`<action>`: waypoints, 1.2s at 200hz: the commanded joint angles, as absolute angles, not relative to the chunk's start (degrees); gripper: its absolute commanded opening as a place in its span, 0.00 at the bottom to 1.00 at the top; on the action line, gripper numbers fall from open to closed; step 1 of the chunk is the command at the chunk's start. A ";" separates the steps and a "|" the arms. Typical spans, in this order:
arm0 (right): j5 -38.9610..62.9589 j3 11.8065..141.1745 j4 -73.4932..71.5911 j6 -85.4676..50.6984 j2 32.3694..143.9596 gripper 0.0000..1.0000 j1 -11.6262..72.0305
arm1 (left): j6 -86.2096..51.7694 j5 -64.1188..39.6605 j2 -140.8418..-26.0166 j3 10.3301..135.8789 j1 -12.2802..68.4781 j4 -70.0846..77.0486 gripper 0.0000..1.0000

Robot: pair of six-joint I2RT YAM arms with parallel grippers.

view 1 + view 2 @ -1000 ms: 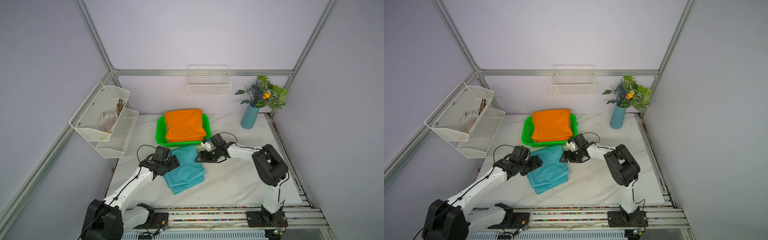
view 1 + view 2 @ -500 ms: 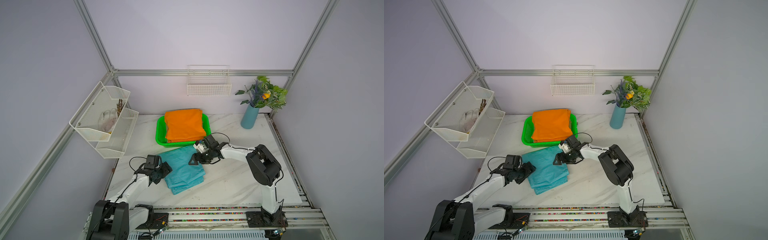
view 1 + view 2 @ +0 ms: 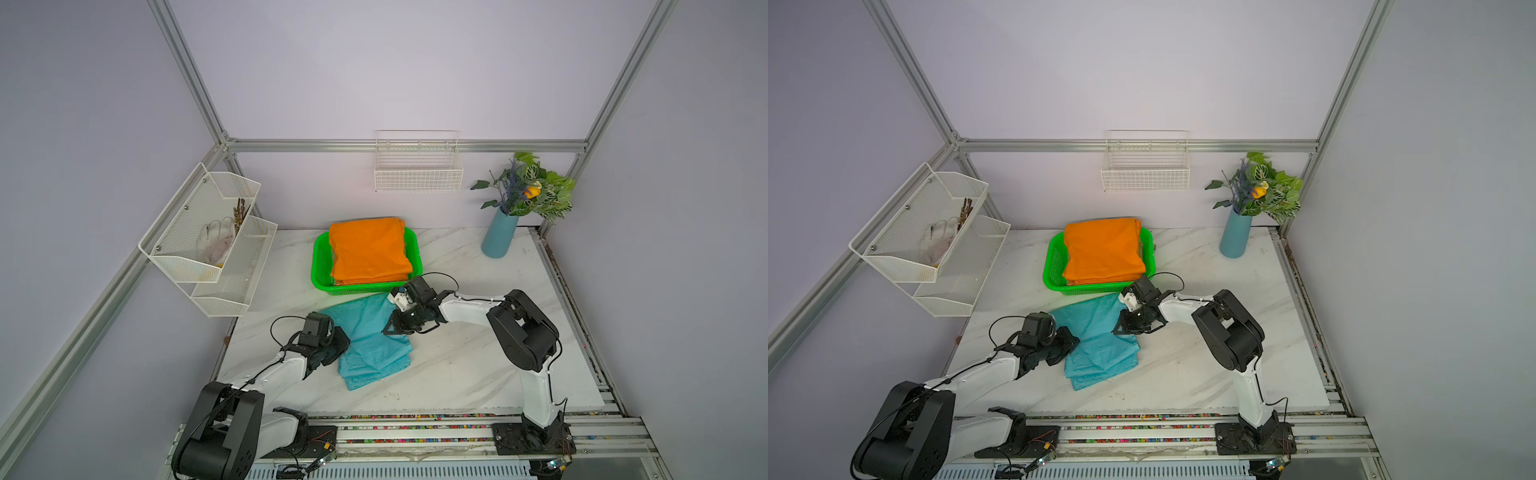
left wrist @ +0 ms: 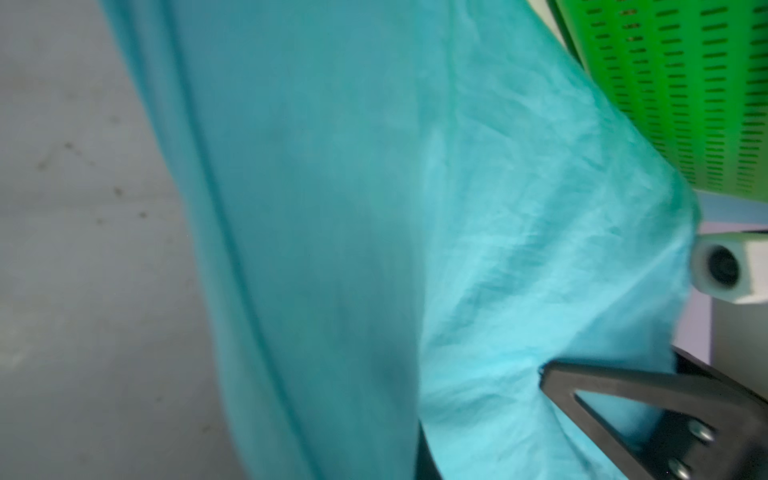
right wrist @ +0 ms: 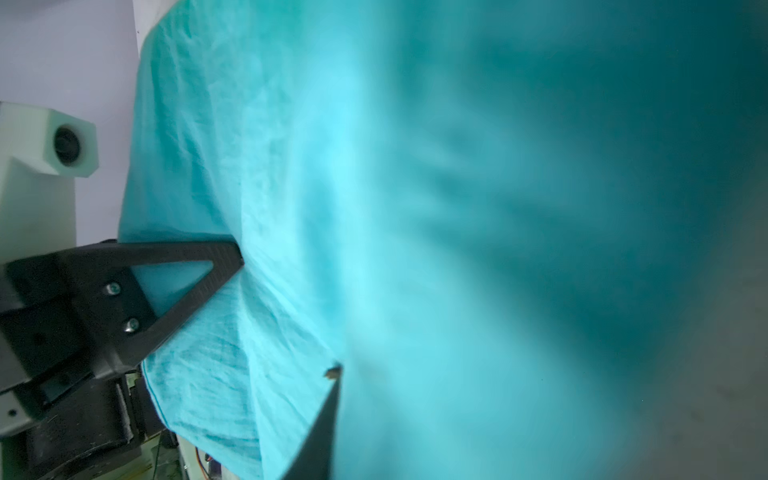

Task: Put the folded long pants in the basket
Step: Pick up the long pant at the center of the board, then place the long pant in the basket.

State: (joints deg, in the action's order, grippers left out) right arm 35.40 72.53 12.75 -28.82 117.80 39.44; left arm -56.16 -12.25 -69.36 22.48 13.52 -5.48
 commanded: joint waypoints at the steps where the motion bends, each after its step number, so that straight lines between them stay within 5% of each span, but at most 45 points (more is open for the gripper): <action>1: 36.89 71.79 13.35 -30.04 118.55 0.00 40.98 | -56.73 -15.53 -68.58 22.02 15.13 -7.90 0.00; 140: 30.53 75.60 29.43 -28.56 95.54 0.00 40.97 | -43.97 -0.03 -69.99 56.58 37.82 -19.96 0.00; 200: 25.31 89.70 32.28 -24.61 97.23 0.00 39.13 | -33.06 3.91 -75.31 71.50 36.65 -20.83 0.00; 240: 25.39 106.66 35.44 -22.15 108.79 0.00 35.33 | -34.24 -7.77 -83.88 78.48 24.81 -19.05 0.00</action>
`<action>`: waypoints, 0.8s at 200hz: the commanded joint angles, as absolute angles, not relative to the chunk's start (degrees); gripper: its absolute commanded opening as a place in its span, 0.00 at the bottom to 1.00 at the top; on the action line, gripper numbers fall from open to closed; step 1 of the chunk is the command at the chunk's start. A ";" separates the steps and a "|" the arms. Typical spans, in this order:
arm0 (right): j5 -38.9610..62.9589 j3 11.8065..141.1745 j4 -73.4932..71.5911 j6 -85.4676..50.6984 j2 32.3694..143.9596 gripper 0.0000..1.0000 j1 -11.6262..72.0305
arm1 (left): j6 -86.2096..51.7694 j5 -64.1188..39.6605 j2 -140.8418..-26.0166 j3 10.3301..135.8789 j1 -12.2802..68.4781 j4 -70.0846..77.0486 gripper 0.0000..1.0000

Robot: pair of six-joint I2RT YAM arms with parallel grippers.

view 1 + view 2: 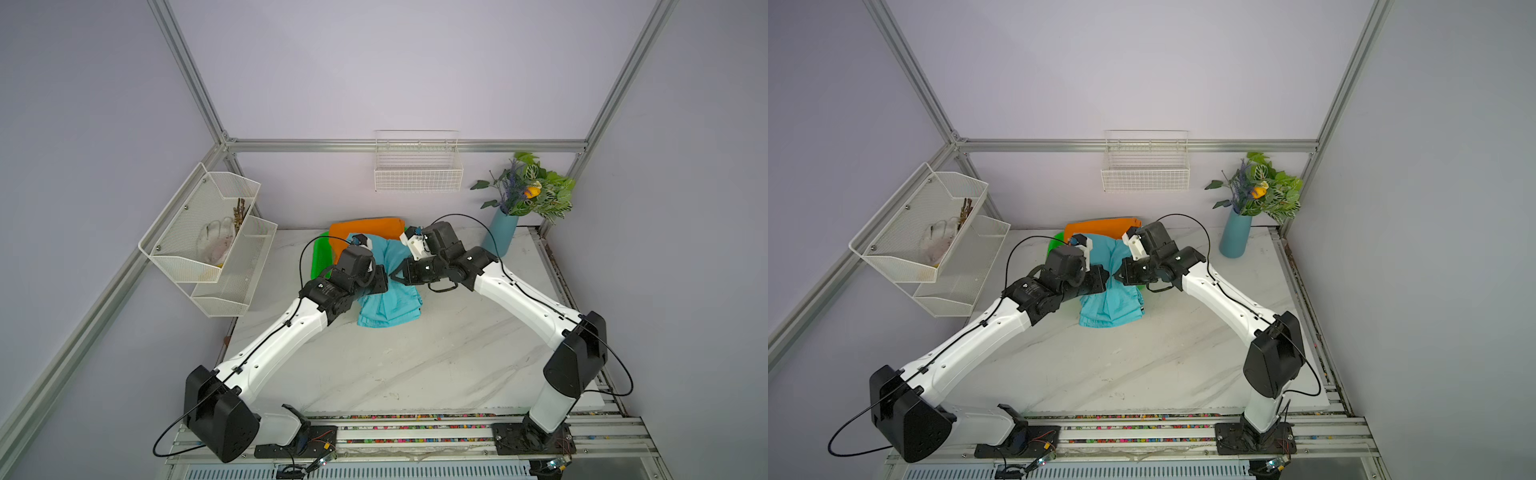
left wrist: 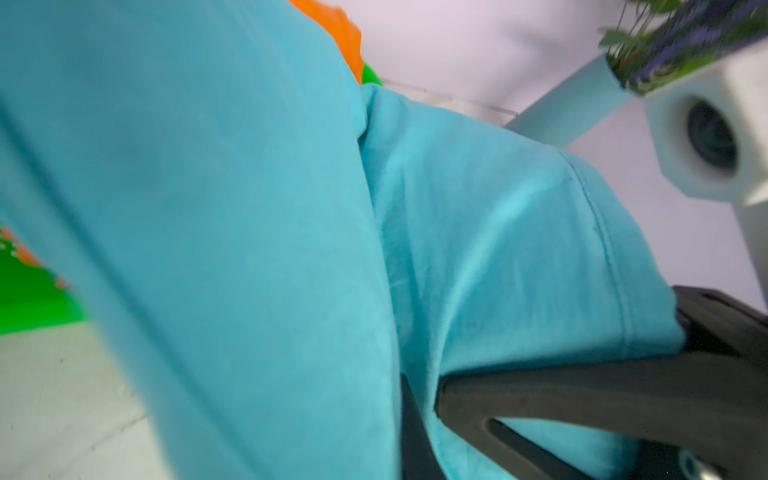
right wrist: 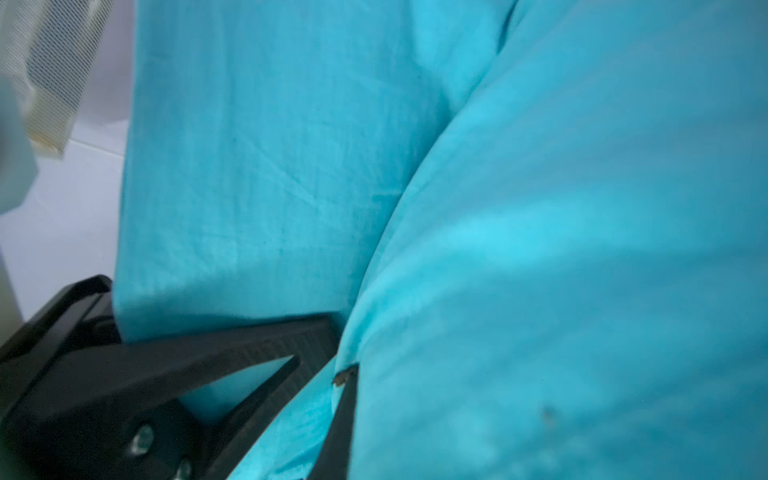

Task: Put the folded long pants in the basket
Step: Place the long pant in the basket.

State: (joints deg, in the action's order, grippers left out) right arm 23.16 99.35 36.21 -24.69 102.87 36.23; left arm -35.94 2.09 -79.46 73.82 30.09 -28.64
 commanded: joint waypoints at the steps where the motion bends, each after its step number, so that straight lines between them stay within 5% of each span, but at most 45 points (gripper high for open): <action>1: 25.39 107.12 35.43 -22.15 108.93 0.00 35.24 | -34.17 -7.88 -83.99 78.57 24.58 -18.93 0.00; 73: 29.50 127.74 30.29 -27.33 128.71 0.00 29.32 | -31.10 -18.62 -100.40 94.20 11.12 -17.19 0.00; 160: 33.49 123.15 15.09 -35.99 138.92 0.00 24.12 | -32.98 -21.09 -114.31 97.61 2.15 -14.39 0.00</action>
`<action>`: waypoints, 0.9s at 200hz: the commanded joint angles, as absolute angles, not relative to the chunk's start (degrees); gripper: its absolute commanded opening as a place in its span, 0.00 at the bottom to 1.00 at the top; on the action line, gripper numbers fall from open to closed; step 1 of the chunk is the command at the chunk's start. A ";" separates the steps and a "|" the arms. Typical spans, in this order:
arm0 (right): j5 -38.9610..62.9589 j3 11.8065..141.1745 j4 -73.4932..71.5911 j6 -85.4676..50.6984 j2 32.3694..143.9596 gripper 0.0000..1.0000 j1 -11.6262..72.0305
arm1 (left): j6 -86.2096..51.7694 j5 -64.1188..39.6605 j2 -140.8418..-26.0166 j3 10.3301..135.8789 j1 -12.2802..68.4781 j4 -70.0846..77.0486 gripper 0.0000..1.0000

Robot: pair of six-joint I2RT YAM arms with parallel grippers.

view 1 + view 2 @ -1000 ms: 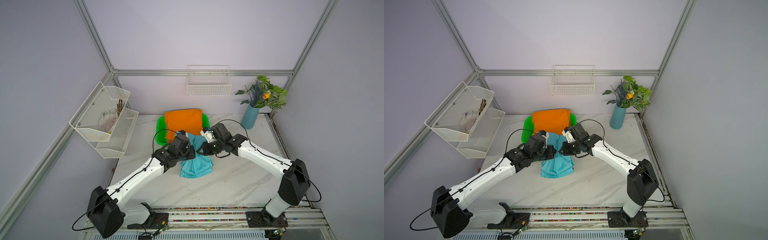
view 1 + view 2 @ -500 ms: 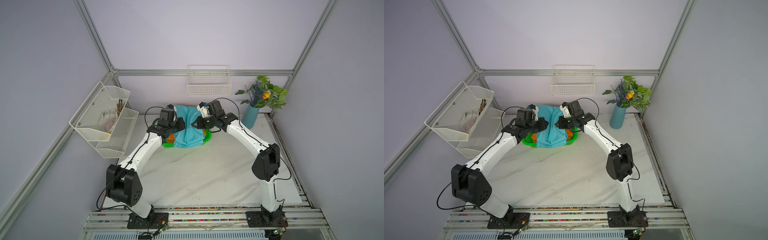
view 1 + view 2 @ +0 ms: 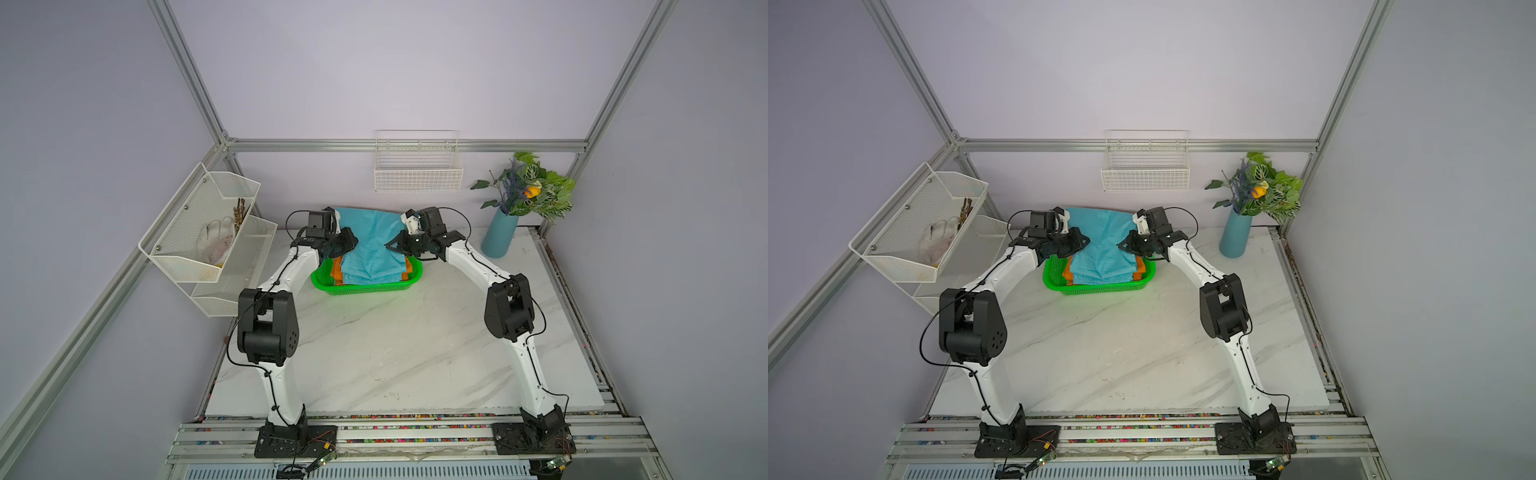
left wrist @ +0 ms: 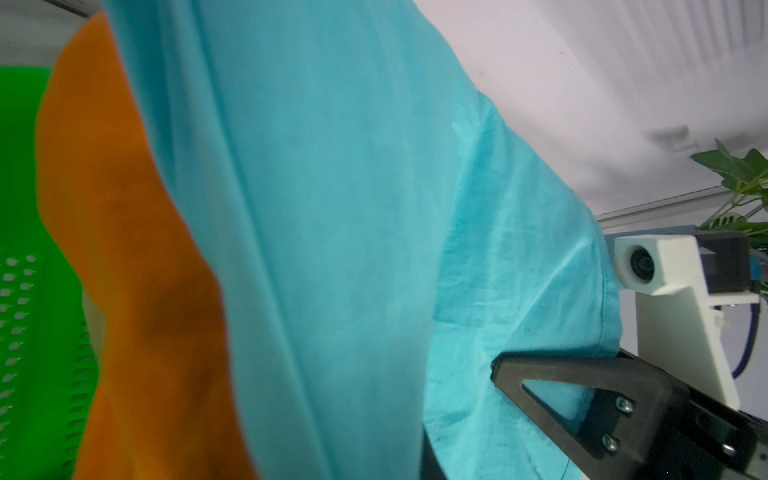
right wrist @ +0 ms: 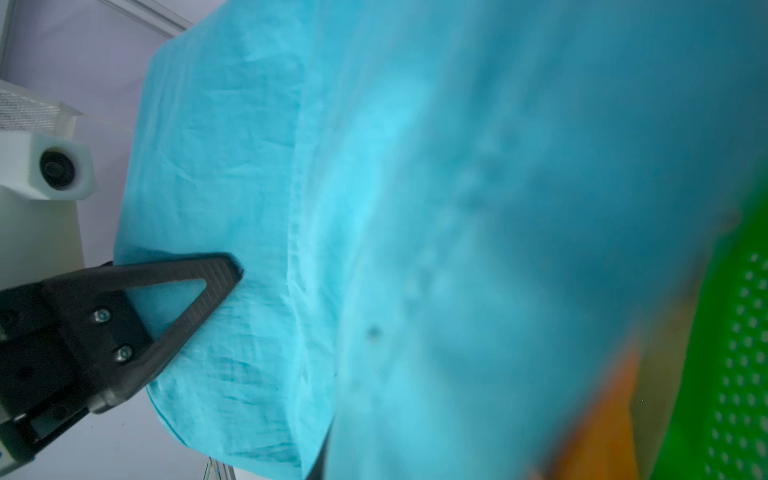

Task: Put the folded long pants in the basket
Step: Place the long pant in the basket.

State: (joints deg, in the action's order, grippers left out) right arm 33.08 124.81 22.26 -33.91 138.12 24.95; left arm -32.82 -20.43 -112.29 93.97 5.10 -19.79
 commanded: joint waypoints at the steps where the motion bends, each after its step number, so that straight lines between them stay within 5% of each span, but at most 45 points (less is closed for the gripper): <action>1: 33.45 123.14 15.01 -36.01 138.98 0.00 24.06 | -33.01 -21.13 -114.46 97.67 2.09 -14.40 0.00; 37: 33.40 122.55 15.27 -36.97 140.81 0.03 22.15 | -34.60 -22.63 -119.63 98.99 0.88 -14.94 0.00; 61: 33.05 122.78 16.03 -35.90 140.57 0.23 21.81 | -35.68 -22.43 -120.32 97.52 0.88 -14.39 0.00; 69: 33.03 123.00 16.25 -35.60 140.31 0.34 21.67 | -35.82 -22.25 -120.17 97.17 0.89 -14.36 0.17; 94: 31.28 123.48 17.71 -33.45 138.03 0.73 21.11 | -35.41 -21.01 -118.61 97.39 0.97 -15.12 0.99; 113: 30.41 123.85 19.55 -30.75 135.65 0.92 20.21 | -33.54 -20.38 -116.80 98.91 0.94 -16.08 1.00; 180: 18.65 117.49 33.86 -12.18 121.21 0.98 16.18 | -21.56 -14.67 -103.82 94.91 0.88 -20.80 1.00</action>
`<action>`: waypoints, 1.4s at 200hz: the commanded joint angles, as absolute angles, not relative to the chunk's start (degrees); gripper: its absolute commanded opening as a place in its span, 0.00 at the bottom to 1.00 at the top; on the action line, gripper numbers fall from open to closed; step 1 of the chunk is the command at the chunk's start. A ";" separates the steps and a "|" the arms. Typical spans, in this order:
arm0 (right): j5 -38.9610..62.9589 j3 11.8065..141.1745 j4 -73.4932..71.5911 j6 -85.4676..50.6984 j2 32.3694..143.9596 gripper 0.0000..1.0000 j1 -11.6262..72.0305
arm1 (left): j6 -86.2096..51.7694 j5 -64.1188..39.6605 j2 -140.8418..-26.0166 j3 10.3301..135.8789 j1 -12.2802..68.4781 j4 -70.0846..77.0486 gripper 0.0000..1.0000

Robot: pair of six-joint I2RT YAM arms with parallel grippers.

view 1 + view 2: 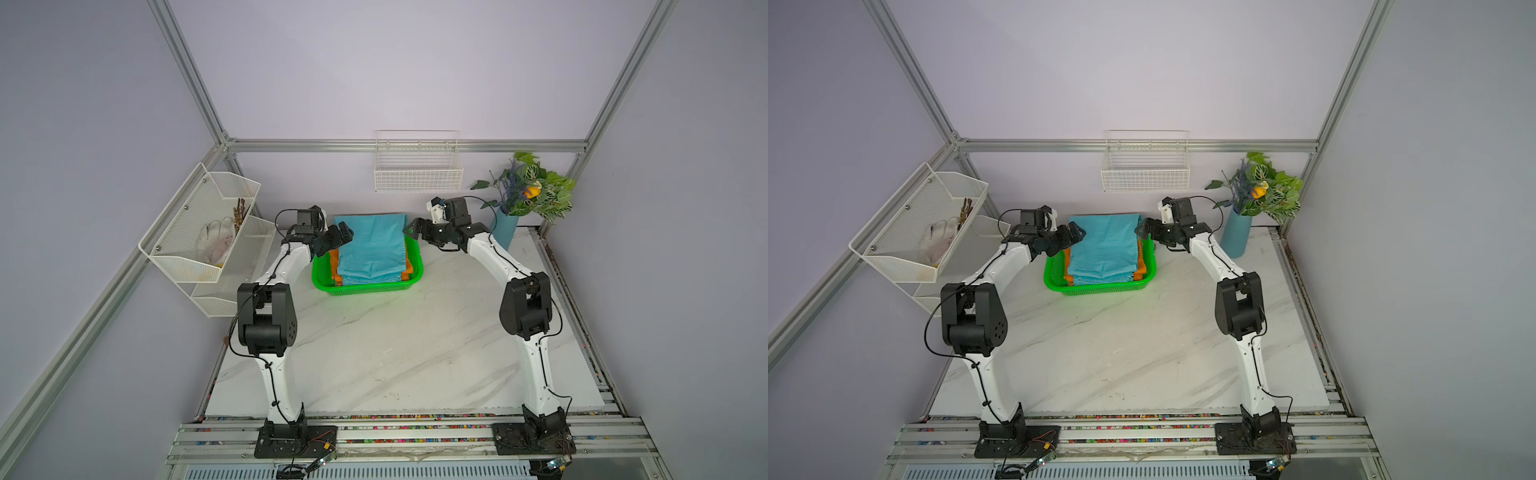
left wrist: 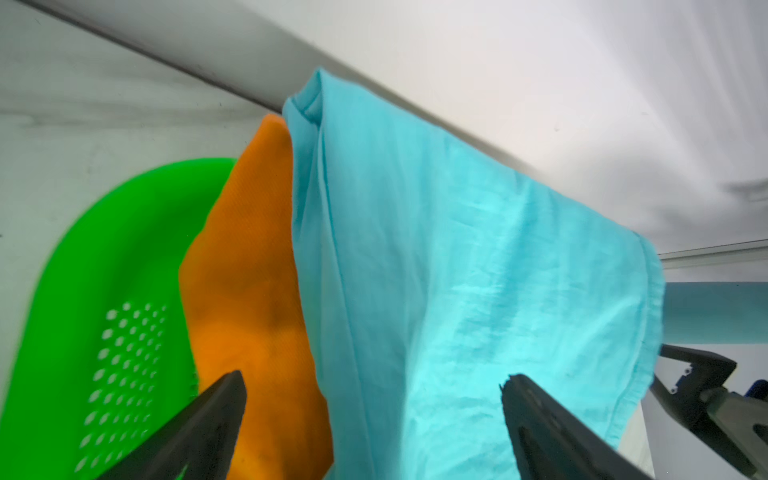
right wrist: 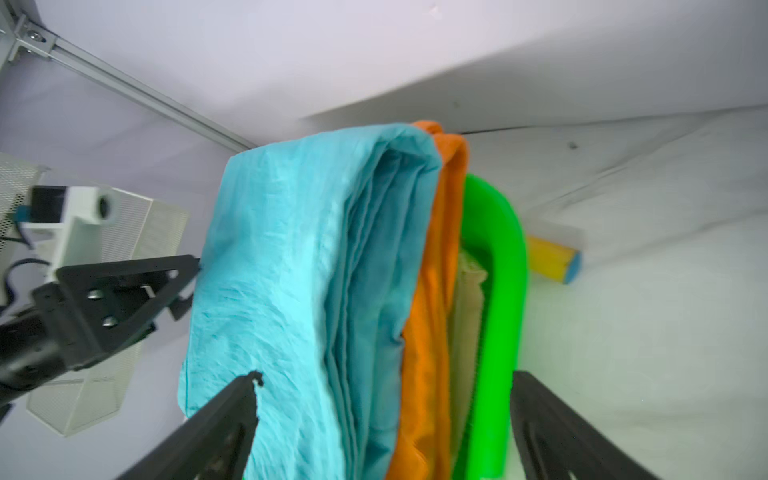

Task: Put the folded long pants in the basket
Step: Reset both arms

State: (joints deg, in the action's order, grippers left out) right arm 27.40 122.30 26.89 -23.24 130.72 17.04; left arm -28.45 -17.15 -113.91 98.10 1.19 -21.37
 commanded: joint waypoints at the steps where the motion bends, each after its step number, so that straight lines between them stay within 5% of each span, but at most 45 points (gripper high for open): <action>1: 18.16 116.97 33.89 -11.76 120.86 0.98 16.18 | -21.37 -14.63 -103.46 94.35 0.88 -20.73 1.00; 42: 7.50 85.74 22.40 -0.55 102.91 0.98 15.51 | -10.82 -17.06 -86.02 67.87 0.83 -6.96 1.00; 101: -5.32 36.49 -28.02 3.69 81.59 0.99 13.71 | -3.97 1.09 -71.13 31.43 0.19 22.42 1.00; 154: -14.40 30.21 -37.22 4.40 86.23 1.00 11.32 | -3.06 2.39 -80.43 29.79 -0.71 28.19 1.00; 189: -9.78 25.83 -47.76 0.32 87.13 0.95 5.65 | -0.58 4.80 -88.87 32.12 -1.48 33.68 1.00; 203: -6.20 21.84 -53.94 -2.34 86.11 1.00 2.46 | -0.73 4.76 -87.77 30.02 -1.74 35.61 1.00; 228: -6.27 16.00 -68.60 -3.08 89.87 1.00 1.89 | -0.79 4.74 -90.43 20.04 -2.09 58.24 1.00; 244: -6.49 16.97 -64.06 -3.10 88.82 1.00 1.93 | -1.07 3.58 -88.20 24.01 -2.33 46.32 1.00; 280: -4.41 16.76 -67.28 -1.41 90.26 1.00 1.99 | -0.40 2.90 -88.64 22.91 -2.43 49.47 1.00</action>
State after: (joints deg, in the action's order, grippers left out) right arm -6.37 16.84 -59.53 -1.67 89.25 1.78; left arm -1.80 3.79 -89.23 22.06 -1.93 44.97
